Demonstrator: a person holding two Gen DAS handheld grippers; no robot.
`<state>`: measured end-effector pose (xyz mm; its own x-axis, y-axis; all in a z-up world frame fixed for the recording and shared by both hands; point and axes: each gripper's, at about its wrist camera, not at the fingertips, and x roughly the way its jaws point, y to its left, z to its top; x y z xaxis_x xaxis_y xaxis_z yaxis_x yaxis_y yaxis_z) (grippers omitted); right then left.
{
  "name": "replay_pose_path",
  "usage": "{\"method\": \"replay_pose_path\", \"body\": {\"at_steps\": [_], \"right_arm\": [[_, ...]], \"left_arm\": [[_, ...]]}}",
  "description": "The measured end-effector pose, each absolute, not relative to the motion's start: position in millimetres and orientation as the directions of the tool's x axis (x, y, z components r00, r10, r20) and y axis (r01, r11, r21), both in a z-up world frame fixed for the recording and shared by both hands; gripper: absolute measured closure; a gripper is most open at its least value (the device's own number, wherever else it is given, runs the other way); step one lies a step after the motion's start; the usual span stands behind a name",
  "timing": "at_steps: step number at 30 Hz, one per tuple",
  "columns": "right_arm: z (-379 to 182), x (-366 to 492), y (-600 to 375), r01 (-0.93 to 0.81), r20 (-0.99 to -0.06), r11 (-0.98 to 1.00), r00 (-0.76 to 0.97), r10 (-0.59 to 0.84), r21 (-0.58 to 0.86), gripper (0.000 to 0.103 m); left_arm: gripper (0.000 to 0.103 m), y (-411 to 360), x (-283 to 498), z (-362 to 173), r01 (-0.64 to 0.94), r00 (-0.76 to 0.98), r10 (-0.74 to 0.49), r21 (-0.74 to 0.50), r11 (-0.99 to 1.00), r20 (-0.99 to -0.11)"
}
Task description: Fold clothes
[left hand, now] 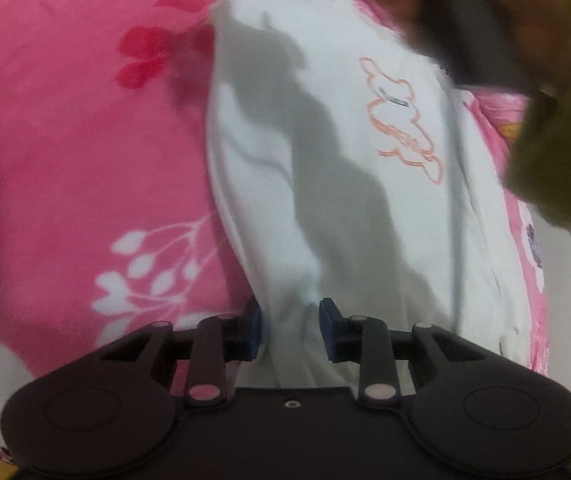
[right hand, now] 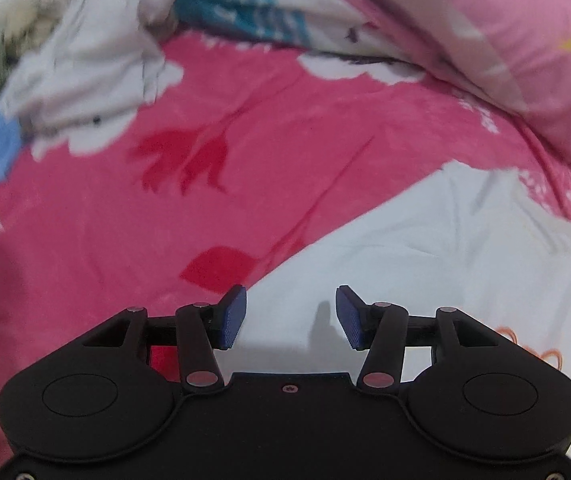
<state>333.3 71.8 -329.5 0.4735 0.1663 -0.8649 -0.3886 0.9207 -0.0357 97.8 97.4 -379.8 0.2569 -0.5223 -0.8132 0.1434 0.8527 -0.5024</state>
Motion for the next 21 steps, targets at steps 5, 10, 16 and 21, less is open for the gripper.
{"method": "replay_pose_path", "body": {"at_steps": [5,10,16,21], "right_arm": [[-348.9,324.5,104.4,-0.47,-0.883,0.869,0.46,0.094,-0.153,0.053],[-366.5,316.2,115.6,-0.522,-0.878,0.807,0.479,0.008,-0.277,0.057],[-357.0,315.5,84.1,-0.446,-0.889,0.864,0.458,-0.003,-0.233,0.072],[-357.5,310.5,100.0,-0.481,-0.878,0.832,0.479,-0.013,-0.275,0.065]], "left_arm": [[0.076,90.1,96.6,-382.8,0.171,0.246,-0.534,-0.506,0.846,-0.809],[0.076,87.7,95.4,-388.2,0.169,0.247,-0.543,-0.515,0.84,-0.803],[0.076,86.9,93.8,-392.7,0.167,0.248,-0.554,-0.528,0.833,-0.795],[0.075,83.5,94.4,-397.1,0.168,0.242,-0.555,-0.529,0.832,-0.796]]}}
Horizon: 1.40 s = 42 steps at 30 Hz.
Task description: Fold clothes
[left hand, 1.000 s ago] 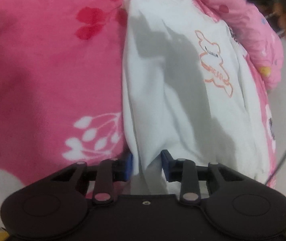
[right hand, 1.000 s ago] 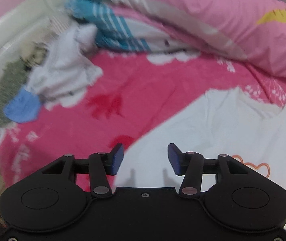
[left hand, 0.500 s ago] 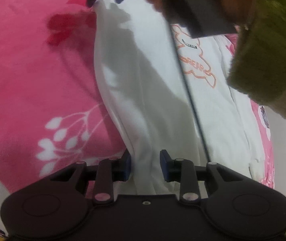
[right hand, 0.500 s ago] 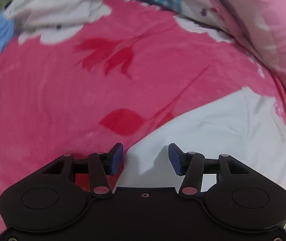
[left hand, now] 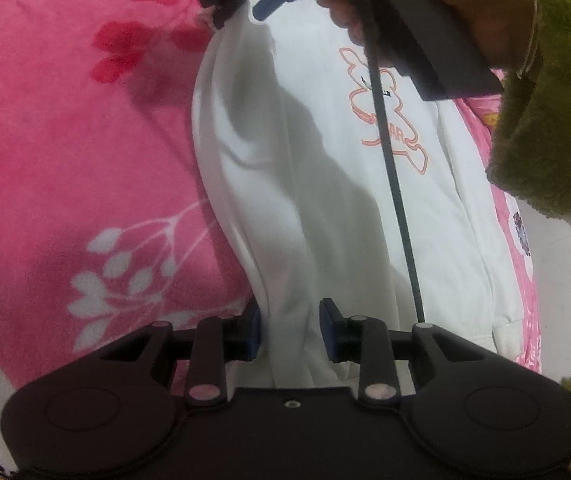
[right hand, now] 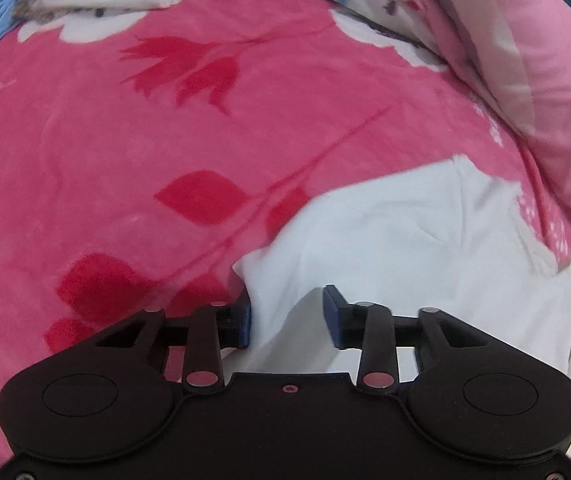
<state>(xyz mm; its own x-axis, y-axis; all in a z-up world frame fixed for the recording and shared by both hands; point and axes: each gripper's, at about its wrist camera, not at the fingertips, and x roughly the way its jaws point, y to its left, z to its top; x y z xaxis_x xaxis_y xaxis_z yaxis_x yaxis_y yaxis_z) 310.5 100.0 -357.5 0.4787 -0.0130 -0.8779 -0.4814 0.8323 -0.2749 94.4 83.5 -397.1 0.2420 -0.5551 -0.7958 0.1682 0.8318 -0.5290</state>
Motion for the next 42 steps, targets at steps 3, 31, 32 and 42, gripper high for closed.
{"method": "replay_pose_path", "body": {"at_steps": [3,31,32,42], "right_arm": [[-359.3,313.7,110.0,-0.498,-0.869,0.818,0.495,-0.006,-0.289,0.059],[-333.1,343.9,52.4,-0.356,-0.878,0.933,0.461,0.128,-0.052,0.089],[-328.5,344.3,44.0,-0.347,-0.875,0.937,0.46,0.15,-0.023,0.089],[-299.8,355.9,-27.6,-0.322,-0.844,0.928,0.43,0.322,0.19,0.089]], "left_arm": [[0.075,81.1,93.1,-398.6,0.172,0.246,-0.553,-0.526,0.833,-0.796],[0.091,28.9,62.6,-448.1,0.123,0.267,-0.598,-0.589,0.799,-0.756],[0.092,24.2,59.7,-448.7,0.128,0.274,-0.596,-0.585,0.801,-0.755],[0.093,-33.3,5.7,-440.7,0.297,0.318,-0.636,-0.562,0.771,-0.704]]}}
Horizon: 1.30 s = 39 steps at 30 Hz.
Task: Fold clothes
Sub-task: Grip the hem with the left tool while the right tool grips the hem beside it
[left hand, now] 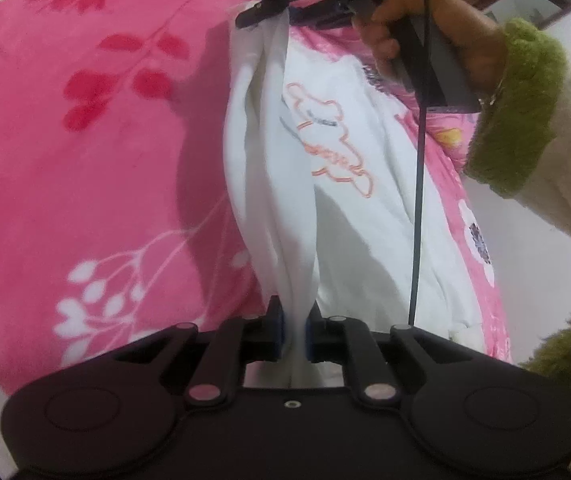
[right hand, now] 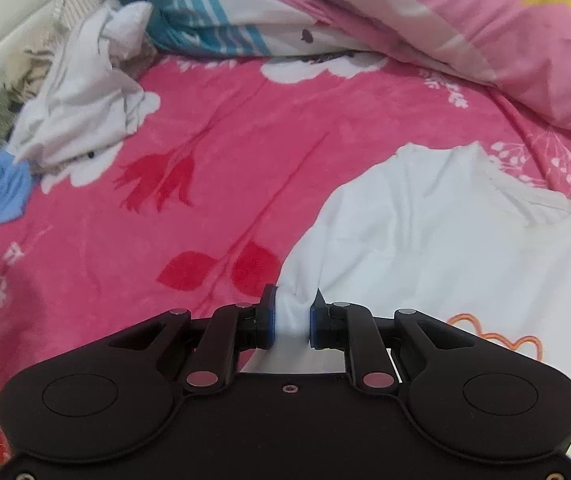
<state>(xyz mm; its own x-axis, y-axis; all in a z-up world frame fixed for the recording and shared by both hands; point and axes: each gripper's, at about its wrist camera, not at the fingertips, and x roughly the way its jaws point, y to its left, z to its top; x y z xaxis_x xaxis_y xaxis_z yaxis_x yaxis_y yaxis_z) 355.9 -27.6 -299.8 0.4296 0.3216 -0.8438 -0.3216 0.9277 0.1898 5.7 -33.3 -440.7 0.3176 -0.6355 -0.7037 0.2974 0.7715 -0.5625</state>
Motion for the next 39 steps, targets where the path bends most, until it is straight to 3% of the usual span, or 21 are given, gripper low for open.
{"method": "replay_pose_path", "body": {"at_steps": [16,39], "right_arm": [[-268.1,333.7,-161.1,-0.255,-0.798,0.926,0.476,0.371,0.279,0.089],[-293.5,276.9,-364.5,-0.079,-0.768,0.916,0.519,0.374,0.393,0.09]], "left_arm": [[0.094,-136.5,6.5,-424.6,0.436,0.29,-0.724,-0.587,0.682,-0.625],[0.095,-302.4,-8.4,-429.2,0.52,0.12,-0.793,-0.642,0.563,-0.598]]}}
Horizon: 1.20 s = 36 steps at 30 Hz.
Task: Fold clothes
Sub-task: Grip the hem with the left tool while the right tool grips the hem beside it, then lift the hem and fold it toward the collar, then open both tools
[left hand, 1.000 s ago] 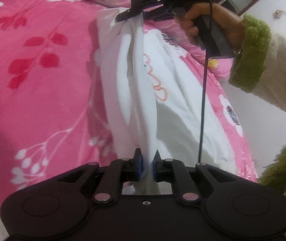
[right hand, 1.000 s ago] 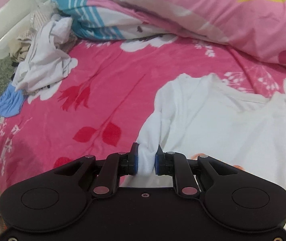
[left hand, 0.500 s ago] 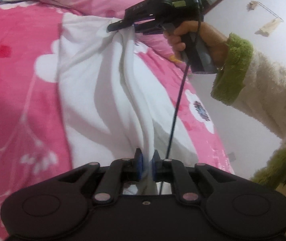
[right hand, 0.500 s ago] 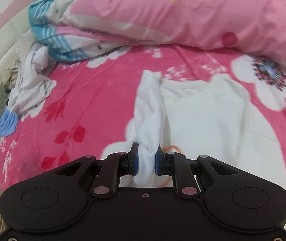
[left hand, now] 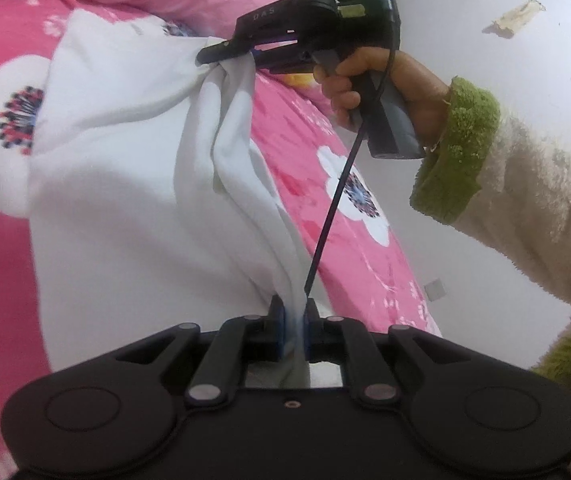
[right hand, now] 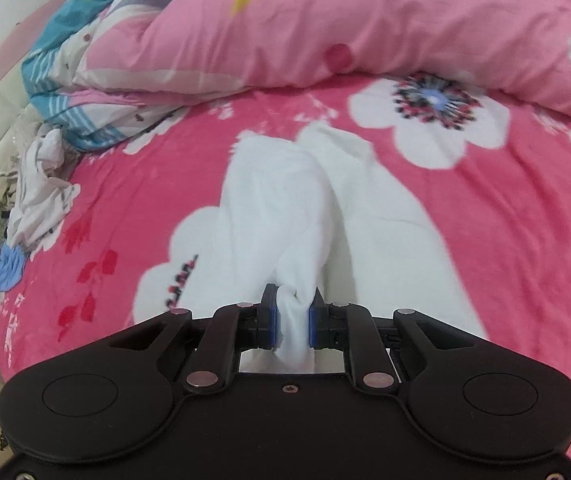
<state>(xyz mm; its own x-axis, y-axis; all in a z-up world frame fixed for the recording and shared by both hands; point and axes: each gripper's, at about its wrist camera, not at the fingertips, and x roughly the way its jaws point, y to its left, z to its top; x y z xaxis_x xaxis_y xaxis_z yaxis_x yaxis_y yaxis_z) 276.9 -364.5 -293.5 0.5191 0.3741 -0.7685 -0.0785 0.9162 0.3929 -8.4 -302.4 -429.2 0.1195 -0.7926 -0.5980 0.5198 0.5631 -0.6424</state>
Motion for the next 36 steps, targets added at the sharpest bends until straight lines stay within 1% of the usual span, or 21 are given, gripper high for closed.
{"method": "replay_pose_path", "body": {"at_steps": [8,16,23,30,31,32,33,36], "right_arm": [[-314.3,259.0,-417.3,-0.043,-0.759,0.9,0.521,0.391,0.434,0.09],[-334.4,250.1,-452.9,-0.038,-0.751,0.889,0.519,0.408,0.457,0.09],[-342.0,238.1,-471.5,-0.037,-0.75,0.886,0.518,0.412,0.461,0.09],[-363.3,230.4,-487.6,-0.042,-0.748,0.883,0.513,0.42,0.467,0.089],[-366.6,228.8,-489.3,-0.046,-0.746,0.881,0.512,0.425,0.471,0.088],[-369.9,227.2,-491.1,-0.049,-0.744,0.879,0.511,0.43,0.475,0.084],[-372.0,225.1,-492.8,-0.051,-0.742,0.877,0.512,0.433,0.477,0.084],[-369.0,214.3,-499.5,-0.046,-0.719,0.864,0.534,0.445,0.501,0.073]], "left_arm": [[0.095,-332.8,-12.0,-440.5,0.561,0.059,-0.764,-0.612,0.558,-0.642],[0.095,-338.5,-3.4,-442.6,0.59,0.016,-0.746,-0.596,0.545,-0.666],[0.095,-320.9,1.2,-431.9,0.603,-0.024,-0.737,-0.598,0.528,-0.676],[0.094,-315.5,7.9,-433.2,0.616,-0.04,-0.698,-0.568,0.546,-0.715],[0.092,-315.8,7.5,-433.7,0.62,-0.04,-0.69,-0.56,0.55,-0.722],[0.088,-316.0,7.1,-434.2,0.625,-0.039,-0.683,-0.551,0.553,-0.73],[0.086,-316.4,6.4,-433.0,0.634,-0.039,-0.668,-0.535,0.559,-0.743],[0.075,-313.6,3.4,-420.5,0.662,-0.026,-0.652,-0.502,0.557,-0.758]]}}
